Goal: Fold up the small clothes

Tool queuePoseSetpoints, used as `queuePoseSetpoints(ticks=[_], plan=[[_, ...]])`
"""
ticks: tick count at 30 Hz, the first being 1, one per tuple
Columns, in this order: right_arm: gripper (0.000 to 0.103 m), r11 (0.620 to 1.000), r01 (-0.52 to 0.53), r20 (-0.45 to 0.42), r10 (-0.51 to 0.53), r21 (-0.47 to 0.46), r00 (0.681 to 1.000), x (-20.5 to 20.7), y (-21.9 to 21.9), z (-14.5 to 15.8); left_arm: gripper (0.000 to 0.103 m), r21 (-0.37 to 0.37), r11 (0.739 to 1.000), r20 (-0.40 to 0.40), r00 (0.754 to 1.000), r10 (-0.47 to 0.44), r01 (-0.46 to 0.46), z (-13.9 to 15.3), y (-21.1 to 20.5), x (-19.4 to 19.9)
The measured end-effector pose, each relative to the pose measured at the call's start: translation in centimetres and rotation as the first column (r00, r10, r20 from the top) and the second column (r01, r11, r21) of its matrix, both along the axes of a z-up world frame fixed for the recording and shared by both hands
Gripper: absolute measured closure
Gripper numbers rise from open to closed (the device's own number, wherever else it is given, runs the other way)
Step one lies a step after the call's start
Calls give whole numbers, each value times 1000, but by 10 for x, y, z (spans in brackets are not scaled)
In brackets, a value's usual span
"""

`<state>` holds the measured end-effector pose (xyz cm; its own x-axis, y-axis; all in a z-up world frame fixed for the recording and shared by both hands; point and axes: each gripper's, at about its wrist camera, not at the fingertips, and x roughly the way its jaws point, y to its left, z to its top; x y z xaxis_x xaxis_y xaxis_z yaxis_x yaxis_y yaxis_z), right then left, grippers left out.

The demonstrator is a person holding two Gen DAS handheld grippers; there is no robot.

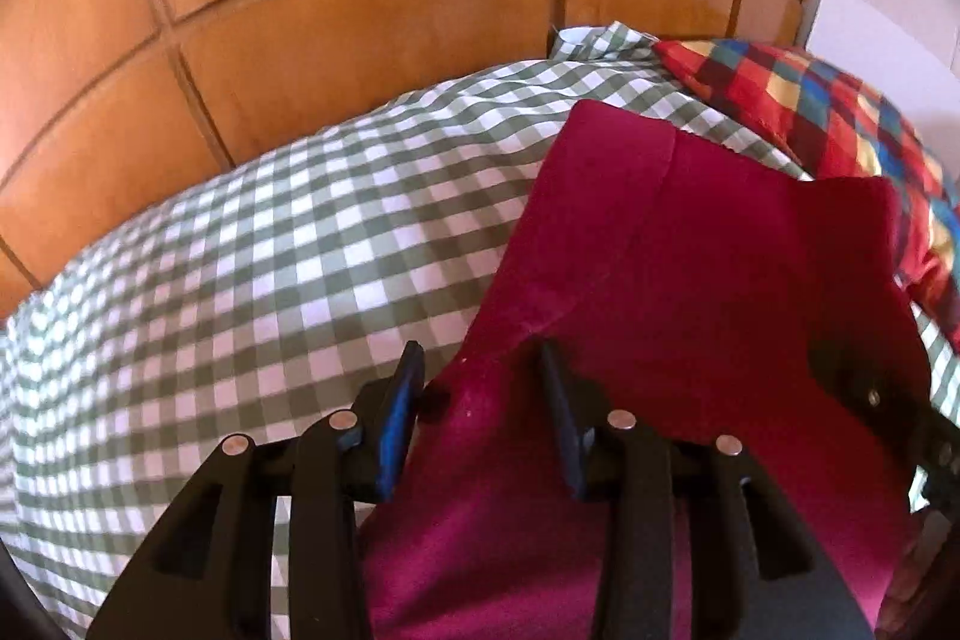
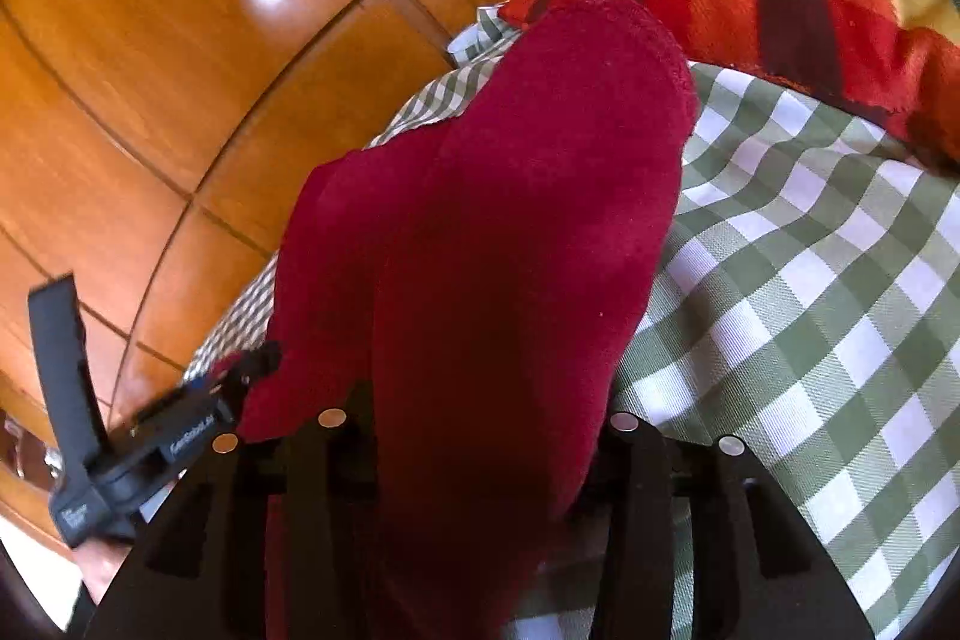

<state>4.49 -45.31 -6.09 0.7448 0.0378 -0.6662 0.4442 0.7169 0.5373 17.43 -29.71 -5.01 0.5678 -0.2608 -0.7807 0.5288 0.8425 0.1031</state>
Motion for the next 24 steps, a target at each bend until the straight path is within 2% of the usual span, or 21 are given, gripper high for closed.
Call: queuePoseSetpoints(ticks=[1, 2, 4, 5, 6, 10, 12, 14, 17, 18, 20, 22, 24], plan=[[55, 1000, 1, -8, -1, 5, 1000, 1, -2, 1, 59, 22, 1000, 13, 1000, -10, 10, 0, -1, 1], [47, 1000, 4, -12, -4, 9, 1000, 1, -6, 2, 56, 25, 1000, 14, 1000, -11, 10, 1, 0, 3], [36, 1000, 5, -31, -5, -12, 1000, 8, -6, 8, 54, -33, 999, -31, 999, 10, -11, 9, 12, 8], [26, 1000, 7, -39, -8, -29, 999, 6, -8, 12, 54, -80, 996, -51, 998, 23, -27, 16, 20, 8], [23, 999, 12, -44, -14, -49, 999, -1, -8, 15, 54, -106, 994, -51, 998, 33, -38, 19, 27, 7], [23, 974, 69, -32, -77, -216, 996, -22, -2, 46, 55, -167, 985, 58, 996, 61, -51, 39, 63, -25], [24, 961, 49, -13, -55, -271, 998, -29, 6, 61, 56, -177, 983, 90, 994, 63, -47, 42, 73, -38], [31, 937, -5, -3, 4, -349, 1000, -29, 29, 74, 56, -171, 984, 96, 994, 56, -39, 41, 76, -46], [38, 894, -113, -41, 106, -433, 994, -19, 61, 75, 57, -104, 993, 29, 998, 61, -58, 21, 68, -39], [38, 879, -140, -81, 116, -456, 990, -5, 72, 69, 56, -85, 994, -4, 998, 62, -62, 13, 62, -32], [38, 849, -197, -219, 99, -490, 971, 18, 84, 38, 54, -62, 994, -53, 995, 83, -86, -5, 56, -19], [38, 852, -144, -183, 58, -503, 981, 21, 80, 23, 49, -57, 993, -58, 993, 99, -103, -10, 51, -12], [38, 864, -123, -182, 37, -488, 983, 25, 77, 24, 49, -67, 992, -72, 992, 106, -111, -8, 52, -10]])
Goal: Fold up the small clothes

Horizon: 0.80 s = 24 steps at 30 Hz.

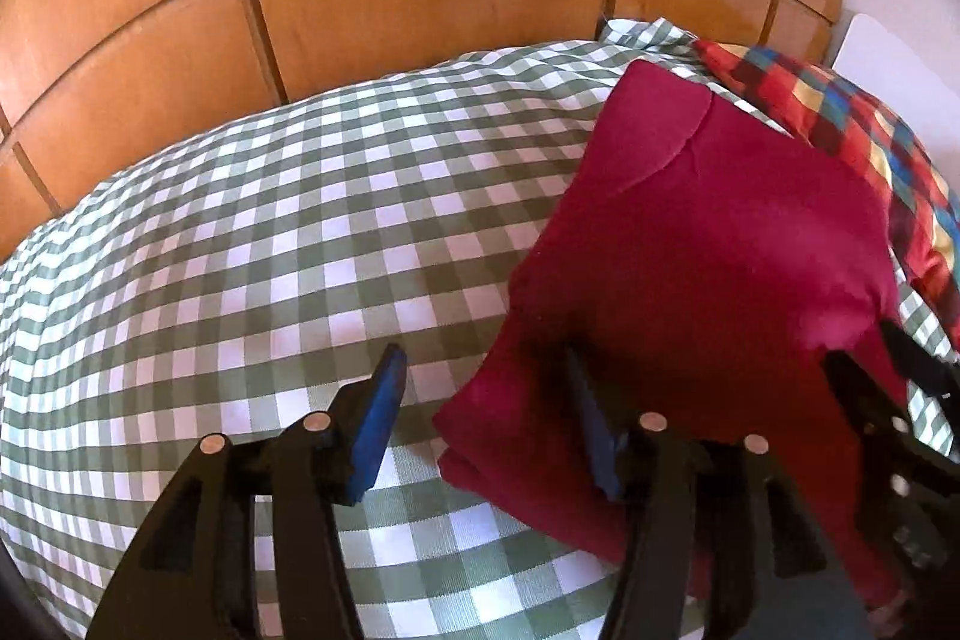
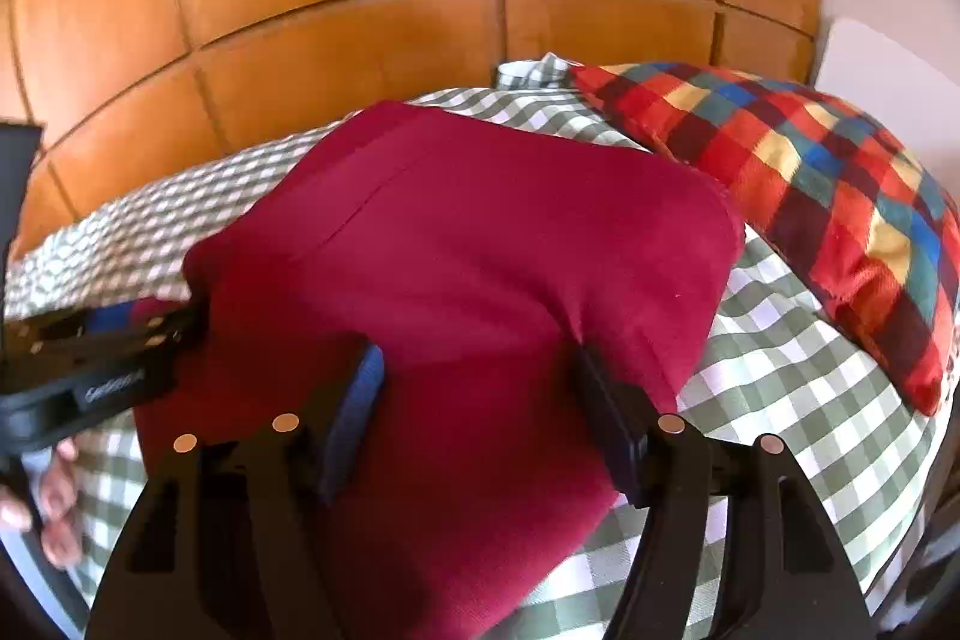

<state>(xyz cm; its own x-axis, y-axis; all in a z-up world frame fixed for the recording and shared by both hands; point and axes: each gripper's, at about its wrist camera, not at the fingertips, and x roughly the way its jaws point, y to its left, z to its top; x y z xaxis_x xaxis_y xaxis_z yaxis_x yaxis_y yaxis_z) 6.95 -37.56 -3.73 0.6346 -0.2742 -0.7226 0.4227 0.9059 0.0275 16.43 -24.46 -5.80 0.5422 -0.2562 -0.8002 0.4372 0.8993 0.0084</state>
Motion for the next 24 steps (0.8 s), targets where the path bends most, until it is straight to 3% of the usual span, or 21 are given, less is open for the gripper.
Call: queuePoseSetpoints(ticks=[6, 8, 12, 14, 24], plan=[[37, 1000, 5, -7, -5, -27, 1000, -6, 8, 8, 47, -64, 996, 16, 998, 62, -61, 11, 20, -17], [34, 999, 31, -12, -31, -28, 999, -8, 10, 11, 41, -60, 995, 53, 995, 85, -81, 18, 27, -31], [15, 994, 92, -24, -93, -56, 995, -11, 15, 19, 31, -56, 994, 110, 989, 95, -89, 28, 36, -55], [12, 993, 110, -16, -111, -46, 994, -16, 17, 23, 21, -54, 994, 140, 985, 101, -95, 33, 42, -66], [4, 984, 166, 46, -164, -59, 985, -54, 43, 42, 8, -83, 991, 173, 978, 115, -102, 42, 64, -102]])
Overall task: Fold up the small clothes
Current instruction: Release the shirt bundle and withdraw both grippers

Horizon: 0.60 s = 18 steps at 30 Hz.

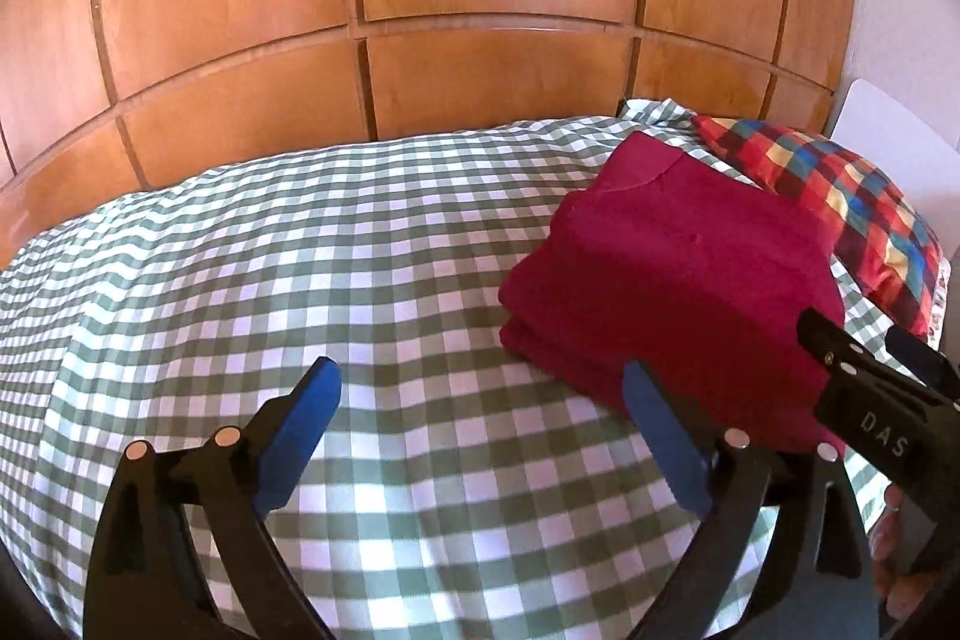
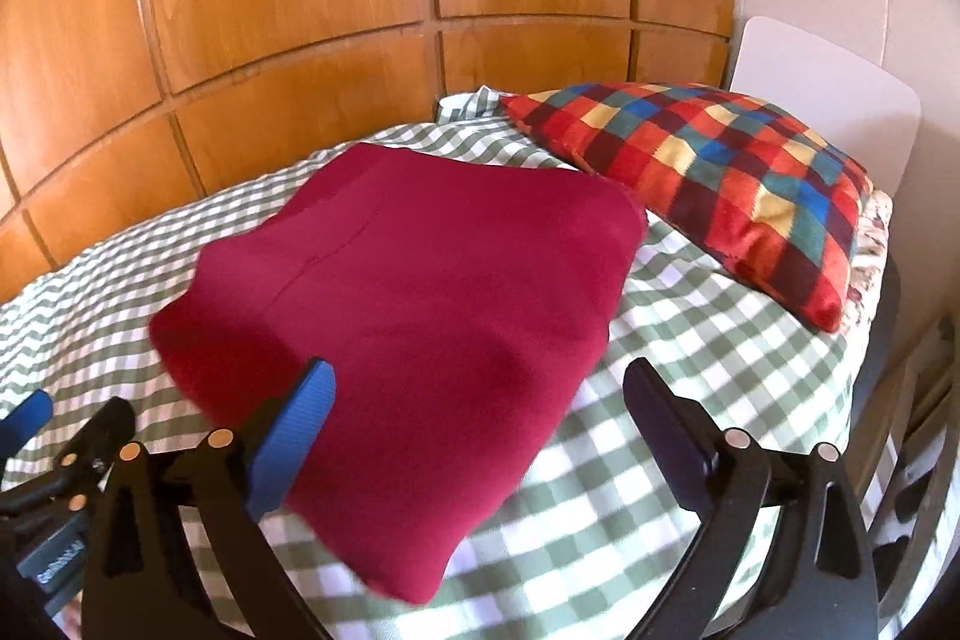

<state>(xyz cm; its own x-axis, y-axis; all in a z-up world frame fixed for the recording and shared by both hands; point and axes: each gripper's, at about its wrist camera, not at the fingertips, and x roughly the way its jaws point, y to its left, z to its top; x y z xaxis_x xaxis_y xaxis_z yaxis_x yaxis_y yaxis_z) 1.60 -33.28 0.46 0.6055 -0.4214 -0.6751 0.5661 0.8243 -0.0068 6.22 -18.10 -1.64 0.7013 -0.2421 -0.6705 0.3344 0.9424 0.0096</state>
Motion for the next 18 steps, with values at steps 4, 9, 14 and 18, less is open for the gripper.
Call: queuePoseSetpoints(ticks=[4, 9, 14, 18], plan=[[4, 1000, 15, 7, -15, -1, 1000, -12, 10, -2, 5, 17, 1000, 25, 1000, 11, -12, -1, 4, -11], [4, 1000, 8, -11, -8, -12, 1000, -15, 20, -7, 3, -8, 999, 12, 999, 37, -37, -3, 15, -17], [4, 1000, 10, -14, -10, -26, 1000, -19, 25, -8, 3, -12, 998, 14, 998, 55, -54, -4, 22, -19], [4, 999, 25, -9, -25, -25, 1000, -22, 24, -7, 3, -22, 998, 15, 998, 56, -56, -4, 25, -20]])
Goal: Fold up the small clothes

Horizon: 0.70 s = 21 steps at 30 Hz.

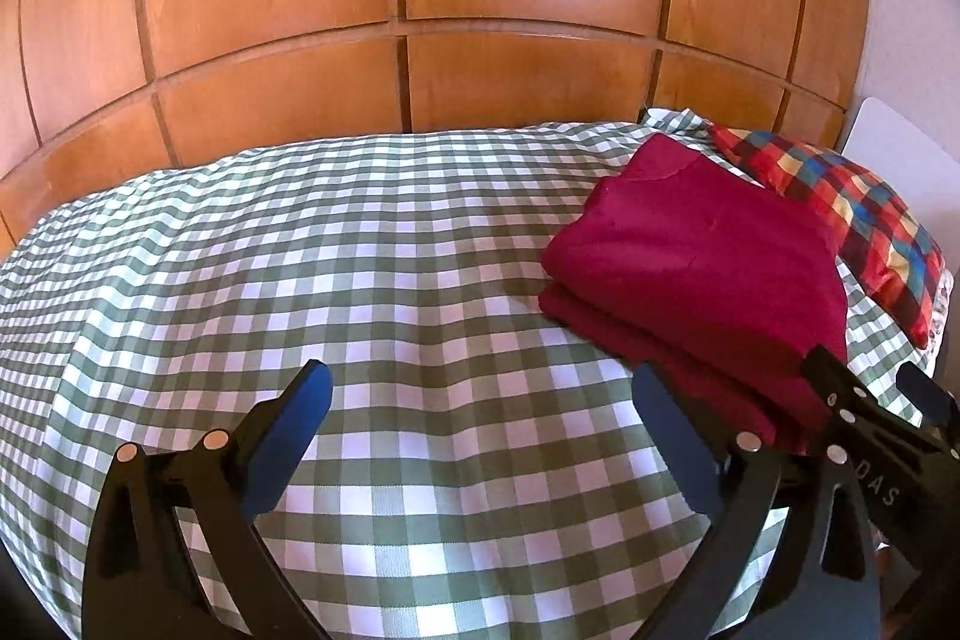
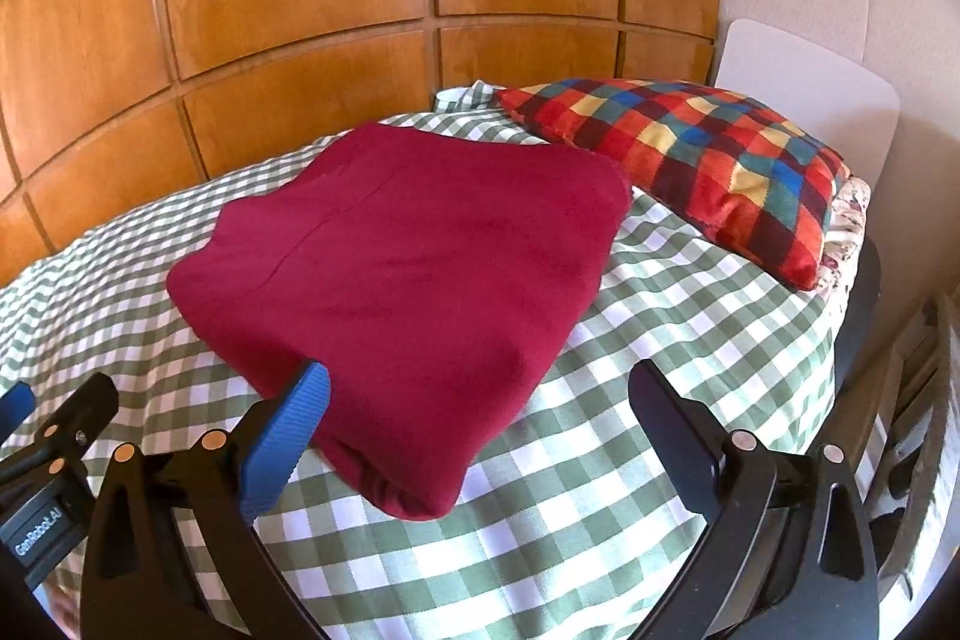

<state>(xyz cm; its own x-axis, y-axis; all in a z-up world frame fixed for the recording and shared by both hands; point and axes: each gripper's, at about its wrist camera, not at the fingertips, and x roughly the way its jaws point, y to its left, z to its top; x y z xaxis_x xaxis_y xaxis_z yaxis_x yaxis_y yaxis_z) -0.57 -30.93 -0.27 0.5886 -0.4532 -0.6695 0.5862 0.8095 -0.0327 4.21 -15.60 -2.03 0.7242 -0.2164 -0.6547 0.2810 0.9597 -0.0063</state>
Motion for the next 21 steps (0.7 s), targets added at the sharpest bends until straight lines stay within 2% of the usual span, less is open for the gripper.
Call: queuePoseSetpoints(ticks=[15, 21], plan=[[4, 1000, 13, 12, -13, 0, 1000, 0, 3, 2, 3, 15, 1000, 57, 998, 12, -13, 11, -1, -2], [4, 1000, -4, 5, 4, -1, 1000, 1, 8, 1, 3, 14, 1000, 50, 999, 12, -13, 12, -1, -2]])
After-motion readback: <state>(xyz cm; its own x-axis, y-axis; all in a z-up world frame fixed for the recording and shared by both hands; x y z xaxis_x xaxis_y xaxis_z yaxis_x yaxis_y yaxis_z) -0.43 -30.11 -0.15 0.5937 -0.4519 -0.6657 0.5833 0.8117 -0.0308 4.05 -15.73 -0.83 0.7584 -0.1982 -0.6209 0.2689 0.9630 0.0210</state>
